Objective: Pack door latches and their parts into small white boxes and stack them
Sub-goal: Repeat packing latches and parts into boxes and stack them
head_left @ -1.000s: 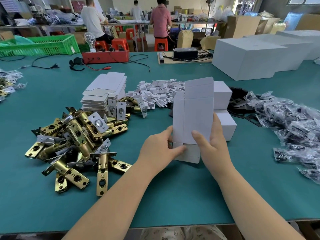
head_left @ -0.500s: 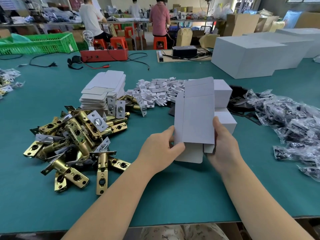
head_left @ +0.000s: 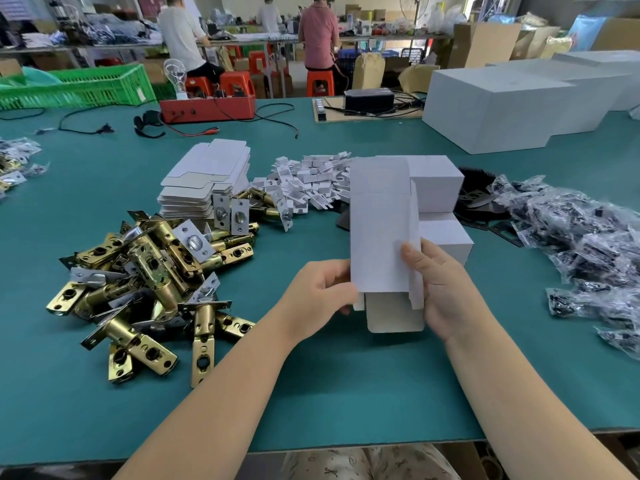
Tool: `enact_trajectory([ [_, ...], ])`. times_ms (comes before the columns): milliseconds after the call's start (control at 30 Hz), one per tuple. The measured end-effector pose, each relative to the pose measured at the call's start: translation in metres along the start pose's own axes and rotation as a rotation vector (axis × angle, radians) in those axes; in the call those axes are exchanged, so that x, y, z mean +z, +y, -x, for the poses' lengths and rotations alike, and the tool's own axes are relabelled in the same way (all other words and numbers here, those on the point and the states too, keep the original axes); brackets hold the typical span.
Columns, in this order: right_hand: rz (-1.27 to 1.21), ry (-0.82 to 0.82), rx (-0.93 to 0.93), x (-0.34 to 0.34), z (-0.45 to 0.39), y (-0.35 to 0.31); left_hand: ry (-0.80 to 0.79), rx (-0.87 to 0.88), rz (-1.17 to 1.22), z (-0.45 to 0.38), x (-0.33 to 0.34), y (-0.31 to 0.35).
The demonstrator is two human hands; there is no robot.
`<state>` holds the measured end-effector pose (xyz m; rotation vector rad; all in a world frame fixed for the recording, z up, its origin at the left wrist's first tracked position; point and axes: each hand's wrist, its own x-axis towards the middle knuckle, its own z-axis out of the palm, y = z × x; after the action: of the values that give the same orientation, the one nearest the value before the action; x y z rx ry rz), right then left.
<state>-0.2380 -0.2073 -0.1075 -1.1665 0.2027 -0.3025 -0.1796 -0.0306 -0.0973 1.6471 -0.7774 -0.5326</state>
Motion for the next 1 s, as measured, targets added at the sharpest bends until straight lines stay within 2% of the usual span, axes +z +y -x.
enact_trajectory([
  [100, 0.06, 0.012, -0.004, 0.001, 0.001, 0.0, 0.016, -0.045, 0.067, -0.002, -0.001, 0.002],
  [200, 0.274, 0.029, -0.038, 0.007, 0.004, 0.003, 0.265, -0.142, 0.073, -0.007, -0.002, 0.002],
  [267, 0.414, 0.069, -0.076, 0.011, 0.005, 0.009, 0.351, -0.148, 0.065, -0.008, -0.003, 0.0],
  [433, 0.572, 0.13, -0.115, 0.012, 0.004, 0.01, 0.342, -0.096, 0.005, -0.008, -0.003, -0.003],
  [667, 0.471, 0.274, -0.083, 0.017, 0.006, 0.007, 0.207, -0.097, 0.062, -0.008, -0.006, -0.005],
  [767, 0.558, 0.3, -0.107, 0.016, 0.004, 0.006, 0.146, -0.153, 0.121, -0.008, -0.006, -0.006],
  [900, 0.657, 0.275, -0.133, 0.016, 0.002, 0.008, 0.22, -0.222, 0.18, -0.013, -0.002, -0.01],
  [1000, 0.699, 0.253, -0.162, 0.015, 0.004, 0.012, 0.307, -0.205, 0.189, -0.016, 0.001, -0.011],
])
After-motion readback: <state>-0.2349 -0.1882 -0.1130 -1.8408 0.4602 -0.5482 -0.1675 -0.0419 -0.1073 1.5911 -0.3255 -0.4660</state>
